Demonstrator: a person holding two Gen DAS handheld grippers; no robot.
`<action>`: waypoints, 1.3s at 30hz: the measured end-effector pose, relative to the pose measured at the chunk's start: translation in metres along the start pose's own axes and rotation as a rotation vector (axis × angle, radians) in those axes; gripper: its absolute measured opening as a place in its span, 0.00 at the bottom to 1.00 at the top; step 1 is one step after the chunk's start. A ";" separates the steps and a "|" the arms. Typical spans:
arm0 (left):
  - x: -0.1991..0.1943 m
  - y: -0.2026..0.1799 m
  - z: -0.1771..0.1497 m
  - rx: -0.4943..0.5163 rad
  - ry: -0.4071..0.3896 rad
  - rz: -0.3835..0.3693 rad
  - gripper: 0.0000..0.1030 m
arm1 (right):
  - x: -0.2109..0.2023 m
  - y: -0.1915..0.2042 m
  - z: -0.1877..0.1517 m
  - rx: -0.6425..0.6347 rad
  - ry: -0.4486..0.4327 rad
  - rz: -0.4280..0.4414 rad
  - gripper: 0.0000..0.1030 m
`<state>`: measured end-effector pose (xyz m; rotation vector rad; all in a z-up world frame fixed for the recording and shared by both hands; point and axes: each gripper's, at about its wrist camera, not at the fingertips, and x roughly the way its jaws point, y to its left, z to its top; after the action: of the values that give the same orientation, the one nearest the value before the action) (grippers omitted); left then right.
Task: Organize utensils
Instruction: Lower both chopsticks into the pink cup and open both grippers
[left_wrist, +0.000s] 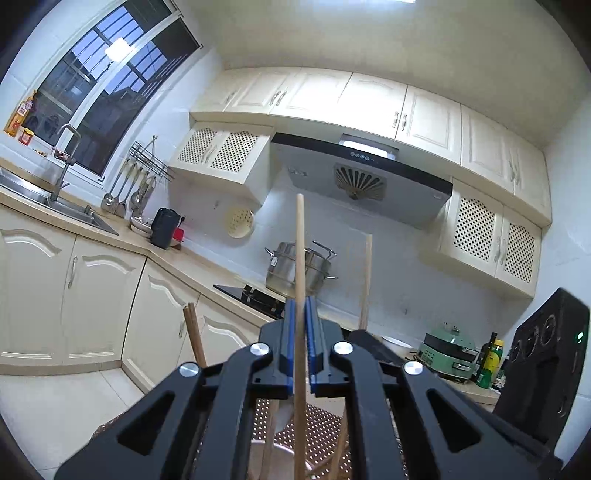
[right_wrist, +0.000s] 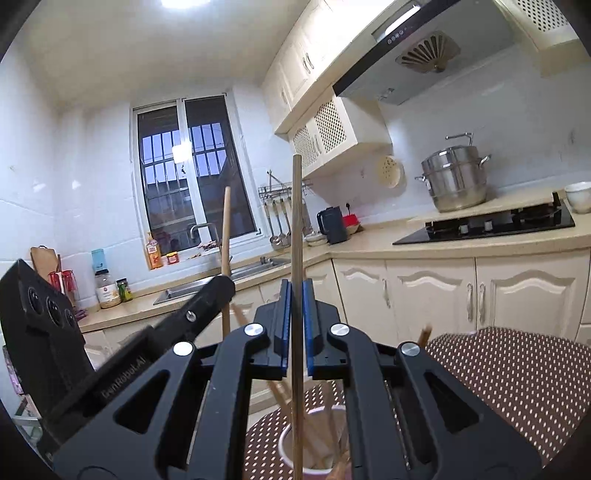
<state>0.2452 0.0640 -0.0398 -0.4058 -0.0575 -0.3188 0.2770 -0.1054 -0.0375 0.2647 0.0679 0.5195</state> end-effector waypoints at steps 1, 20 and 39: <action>0.003 0.002 -0.001 -0.001 0.000 0.002 0.05 | 0.001 -0.001 0.001 -0.001 -0.008 -0.001 0.07; 0.037 0.010 -0.025 0.066 -0.021 0.057 0.06 | 0.020 -0.013 0.012 0.000 -0.061 -0.021 0.07; 0.016 0.017 -0.038 0.038 0.120 0.051 0.26 | 0.011 0.000 0.002 -0.100 -0.045 -0.075 0.07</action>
<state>0.2651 0.0587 -0.0790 -0.3489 0.0642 -0.2911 0.2865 -0.1000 -0.0359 0.1751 0.0075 0.4407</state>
